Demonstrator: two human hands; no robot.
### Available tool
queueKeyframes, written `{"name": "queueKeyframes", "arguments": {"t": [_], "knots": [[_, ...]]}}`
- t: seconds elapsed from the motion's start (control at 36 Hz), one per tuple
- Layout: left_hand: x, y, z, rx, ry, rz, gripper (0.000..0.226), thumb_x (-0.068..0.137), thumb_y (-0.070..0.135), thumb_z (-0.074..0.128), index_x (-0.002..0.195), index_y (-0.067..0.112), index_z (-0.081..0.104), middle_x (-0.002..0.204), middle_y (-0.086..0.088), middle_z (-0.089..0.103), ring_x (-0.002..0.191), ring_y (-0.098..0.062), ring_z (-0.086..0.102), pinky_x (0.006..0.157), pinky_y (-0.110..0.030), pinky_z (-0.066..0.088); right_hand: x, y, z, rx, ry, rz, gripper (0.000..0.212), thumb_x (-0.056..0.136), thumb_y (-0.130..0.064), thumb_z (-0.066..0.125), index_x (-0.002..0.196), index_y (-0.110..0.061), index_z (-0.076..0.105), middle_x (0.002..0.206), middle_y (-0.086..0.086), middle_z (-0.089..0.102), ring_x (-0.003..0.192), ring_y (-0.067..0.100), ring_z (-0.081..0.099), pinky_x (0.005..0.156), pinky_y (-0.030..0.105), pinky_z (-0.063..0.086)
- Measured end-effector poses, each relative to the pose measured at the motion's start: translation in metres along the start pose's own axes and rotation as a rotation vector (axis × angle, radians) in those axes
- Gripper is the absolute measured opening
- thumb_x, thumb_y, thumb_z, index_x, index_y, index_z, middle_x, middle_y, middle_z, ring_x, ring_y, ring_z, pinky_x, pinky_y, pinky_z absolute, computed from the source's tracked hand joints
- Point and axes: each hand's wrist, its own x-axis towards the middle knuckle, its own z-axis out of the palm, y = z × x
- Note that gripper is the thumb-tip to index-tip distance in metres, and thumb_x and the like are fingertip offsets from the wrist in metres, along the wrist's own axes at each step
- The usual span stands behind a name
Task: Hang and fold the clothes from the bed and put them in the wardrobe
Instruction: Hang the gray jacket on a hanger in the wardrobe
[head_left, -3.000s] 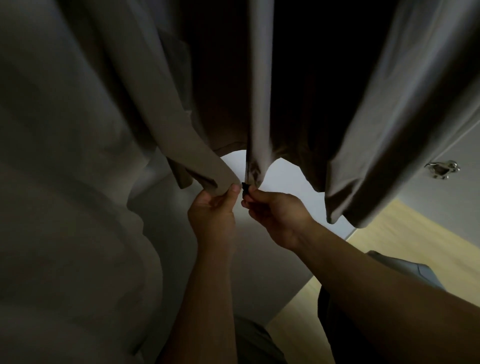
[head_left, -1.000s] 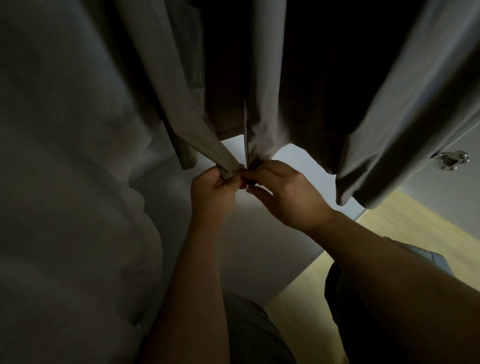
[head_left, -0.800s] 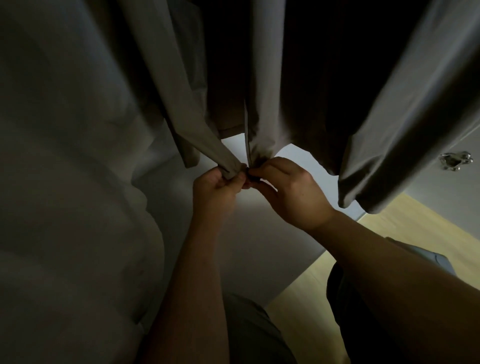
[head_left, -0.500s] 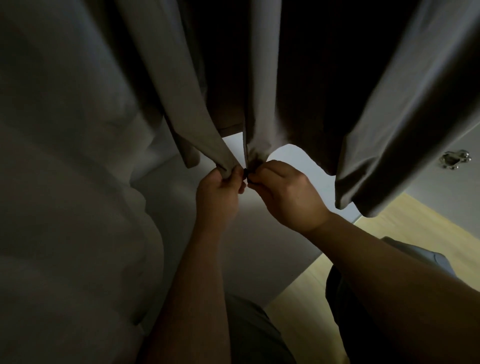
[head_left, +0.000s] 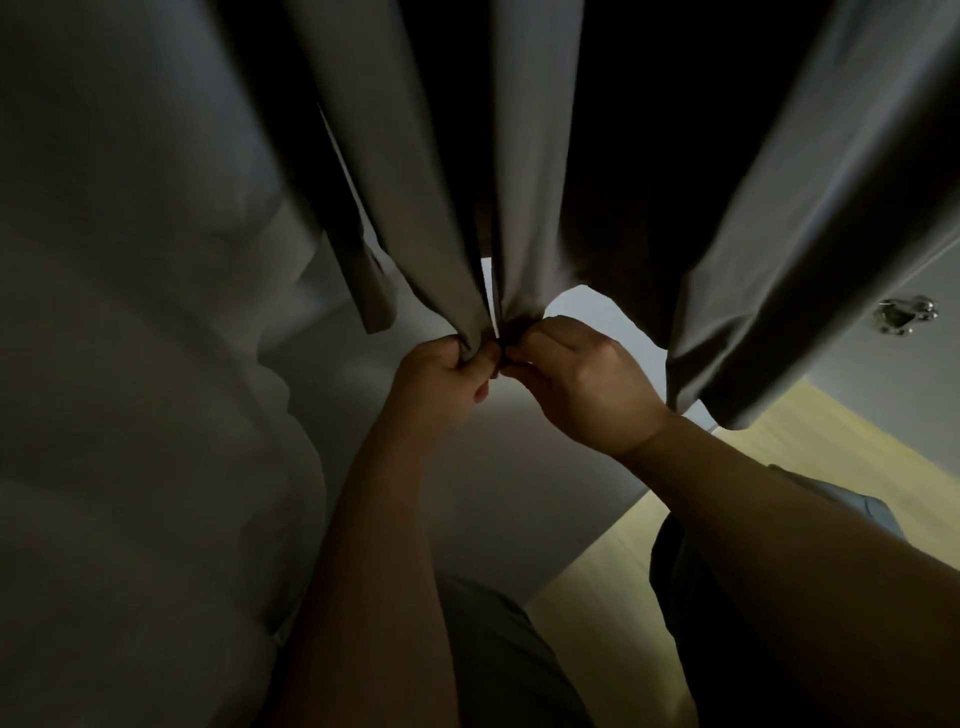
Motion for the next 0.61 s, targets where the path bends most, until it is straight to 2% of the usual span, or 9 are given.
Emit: {"name": "queueKeyframes", "arguments": {"t": [0.06,0.19,0.31,0.36,0.39,0.44,0.53,0.61], "knots": [[0.000,-0.001,0.000,0.003,-0.016,-0.009,0.035,0.098,0.038,0.060,0.066,0.025,0.061,0.050,0.017,0.059,0.053,0.007,0.057,0.050,-0.007,0.040,0.000,0.000,0.000,-0.001,0.015,0.008,0.022,0.094,-0.022,0.063,0.097,-0.003,0.073,0.089,0.014,0.071,0.078,0.032,0.068,0.070,0.039,0.059],[-0.001,-0.004,0.000,-0.013,-0.023,-0.013,0.030,0.097,0.040,0.060,0.070,0.027,0.064,0.058,0.015,0.064,0.059,0.008,0.060,0.063,-0.018,0.045,0.000,-0.001,0.001,0.010,-0.009,0.015,0.024,0.095,-0.022,0.062,0.098,-0.002,0.073,0.090,0.015,0.071,0.079,0.032,0.068,0.073,0.040,0.059],[-0.007,-0.004,0.008,-0.021,0.108,0.092,0.020,0.095,0.036,0.063,0.078,0.027,0.067,0.067,0.015,0.068,0.068,0.009,0.065,0.059,-0.004,0.045,0.002,-0.002,0.004,0.154,-0.023,0.184,0.015,0.094,-0.016,0.069,0.101,-0.003,0.073,0.091,0.010,0.070,0.080,0.023,0.066,0.075,0.036,0.056],[-0.008,-0.004,0.009,-0.024,0.173,0.141,0.013,0.093,0.030,0.068,0.085,0.021,0.073,0.070,0.017,0.068,0.071,0.007,0.067,0.063,-0.002,0.046,0.003,-0.002,0.005,0.220,-0.030,0.263,0.013,0.092,-0.015,0.072,0.100,-0.005,0.073,0.090,0.006,0.070,0.079,0.015,0.064,0.075,0.033,0.056],[-0.008,-0.004,0.009,-0.015,0.204,0.160,0.014,0.092,0.028,0.070,0.087,0.016,0.075,0.071,0.016,0.069,0.073,0.003,0.069,0.065,-0.004,0.047,0.003,-0.003,0.005,0.242,-0.034,0.295,0.013,0.091,-0.015,0.073,0.100,-0.006,0.073,0.090,0.005,0.070,0.079,0.013,0.064,0.076,0.033,0.056],[-0.007,-0.003,0.008,0.008,0.250,0.176,0.018,0.090,0.026,0.072,0.089,0.008,0.076,0.077,0.006,0.074,0.076,-0.005,0.070,0.073,-0.016,0.052,0.003,-0.005,0.006,0.278,-0.034,0.336,0.013,0.088,-0.015,0.076,0.098,-0.007,0.074,0.090,0.003,0.071,0.079,0.011,0.066,0.077,0.033,0.057],[-0.007,-0.001,0.006,0.012,0.249,0.179,0.017,0.092,0.021,0.070,0.093,0.006,0.076,0.084,0.003,0.075,0.077,-0.003,0.069,0.078,-0.026,0.053,0.004,-0.008,0.004,0.351,-0.049,0.383,0.021,0.086,-0.026,0.078,0.098,-0.008,0.075,0.093,0.001,0.073,0.082,0.011,0.070,0.079,0.033,0.058],[-0.007,-0.003,0.005,0.059,0.232,0.183,0.016,0.093,0.019,0.068,0.096,0.005,0.076,0.089,-0.002,0.076,0.084,-0.010,0.071,0.083,-0.033,0.057,0.006,-0.008,0.001,0.372,-0.070,0.393,0.029,0.083,-0.033,0.079,0.097,-0.008,0.077,0.094,0.002,0.075,0.084,0.013,0.072,0.080,0.035,0.059]]}}
